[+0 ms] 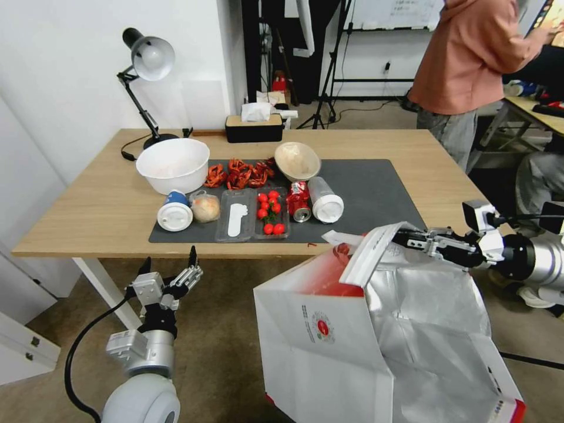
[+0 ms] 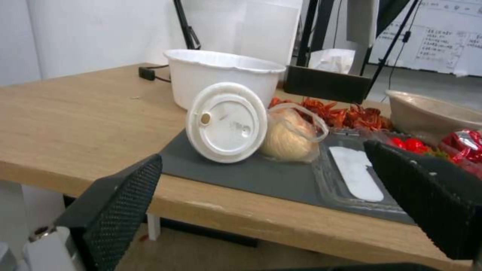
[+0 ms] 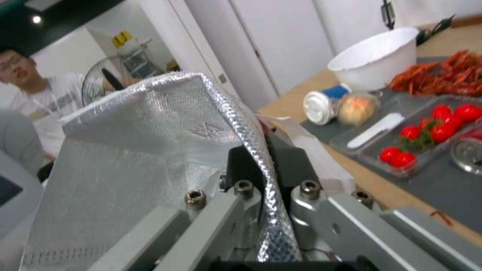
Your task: Pick up the food delivery bag from the floor and place it on the table.
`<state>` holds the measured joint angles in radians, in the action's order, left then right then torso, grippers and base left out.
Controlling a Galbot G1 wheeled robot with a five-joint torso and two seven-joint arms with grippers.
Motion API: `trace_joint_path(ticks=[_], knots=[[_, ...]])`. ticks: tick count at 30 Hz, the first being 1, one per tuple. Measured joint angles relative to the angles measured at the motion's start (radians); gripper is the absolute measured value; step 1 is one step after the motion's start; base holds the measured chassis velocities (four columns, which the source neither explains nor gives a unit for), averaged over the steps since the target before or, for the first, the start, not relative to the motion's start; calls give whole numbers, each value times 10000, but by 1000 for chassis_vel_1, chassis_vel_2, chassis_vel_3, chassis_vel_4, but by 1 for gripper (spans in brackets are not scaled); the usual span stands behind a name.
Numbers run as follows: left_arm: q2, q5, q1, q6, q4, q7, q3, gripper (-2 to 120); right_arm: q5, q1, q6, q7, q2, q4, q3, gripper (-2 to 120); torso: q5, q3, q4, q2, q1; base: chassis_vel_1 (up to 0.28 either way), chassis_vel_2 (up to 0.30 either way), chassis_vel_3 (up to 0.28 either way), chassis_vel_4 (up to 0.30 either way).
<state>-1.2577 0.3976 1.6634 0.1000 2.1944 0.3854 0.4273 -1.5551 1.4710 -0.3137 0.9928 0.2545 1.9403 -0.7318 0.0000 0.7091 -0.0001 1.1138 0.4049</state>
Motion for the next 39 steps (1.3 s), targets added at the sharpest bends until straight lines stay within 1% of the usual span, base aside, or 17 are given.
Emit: trace_joint_path(ticks=[6, 7, 10, 11, 13, 19, 24, 26, 28, 29, 31, 32, 33, 34, 36, 37, 39], knots=[[-17, -5, 26, -9, 8, -4, 0, 100, -1145, -104, 6, -623, 29, 142, -366, 0, 0, 0, 0, 0, 0, 0, 0, 0, 0], [-17, -5, 26, -9, 8, -4, 0, 100, -1145, -104, 6, -623, 29, 142, -366, 0, 0, 0, 0, 0, 0, 0, 0, 0, 0], [-30, -9, 10, -21, 10, 2, -1, 100, -2111, -105, 47, -1143, 63, 401, -695, 0, 0, 0, 0, -1, 0, 0, 0, 0, 0], [-30, -9, 10, -21, 10, 2, -1, 100, -2111, -105, 47, -1143, 63, 401, -695, 0, 0, 0, 0, -1, 0, 0, 0, 0, 0], [-30, -12, 8, -30, 10, 20, -2, 100, -2627, -108, 68, -1404, 64, 577, -997, 0, 0, -1, 0, -1, 0, 0, 0, 0, 0], [-30, -24, 13, -49, 38, 60, -2, 100, -2995, -150, 147, -1679, -11, 854, -1146, 0, 0, -1, 0, -2, 0, 0, 0, 0, 0], [-20, -30, 29, -56, 54, 76, -3, 100, -3306, -445, 337, -2203, -50, 1004, -1135, 0, 0, -1, 0, -2, 0, 0, 0, 0, 0], [6, -31, 39, -56, 62, 85, 3, 100, -3700, -807, 487, -2682, -89, 1063, -1133, 0, 0, -1, 0, -2, 0, 0, 0, 0, 0], [7, -31, 40, -57, 66, 85, 5, 100, -3755, -883, 523, -2771, -98, 1072, -1124, 0, -1, -1, 0, -1, -1, 0, 0, 0, 0], [7, -31, 41, -61, 80, 89, 5, 100, -3936, -1191, 643, -3123, -128, 1087, -1043, 0, 0, -1, 0, -2, 0, 0, 0, 0, 0], [5, -32, 40, -64, 87, 95, 4, 100, -3999, -1310, 695, -3282, -130, 1088, -1017, 0, 0, -1, 0, -1, -1, 0, 0, 0, 0], [3, -34, 31, -72, 89, 100, -4, 100, -4117, -1491, 790, -3574, -128, 1091, -985, 0, 0, -1, 0, -2, -1, 0, 0, 0, 0], [3, -34, 31, -72, 89, 100, -4, 100, -4117, -1491, 790, -3574, -128, 1091, -985, 0, 0, -1, 0, -2, -1, 0, 0, 0, 0], [6, -35, 24, -79, 90, 107, -15, 100, -4255, -1723, 933, -4030, -79, 1092, -952, 0, -1, -1, 0, -2, 0, 0, 0, 0, 0], [12, -35, 24, -81, 90, 111, -17, 100, -4311, -1818, 985, -4216, -51, 1094, -935, 0, 1, -1, 0, -2, -1, 0, 0, 0, 0], [18, -35, 27, -82, 92, 118, -16, 100, -4423, -2056, 1100, -4653, 8, 1097, -886, 0, 0, -1, 0, -2, -1, 0, 0, 0, 0], [19, -37, 38, -82, 106, 125, -8, 100, -4574, -2329, 1241, -5186, 47, 1101, -843, 0, 1, -1, 0, -2, -1, 0, 0, 0, 0]])
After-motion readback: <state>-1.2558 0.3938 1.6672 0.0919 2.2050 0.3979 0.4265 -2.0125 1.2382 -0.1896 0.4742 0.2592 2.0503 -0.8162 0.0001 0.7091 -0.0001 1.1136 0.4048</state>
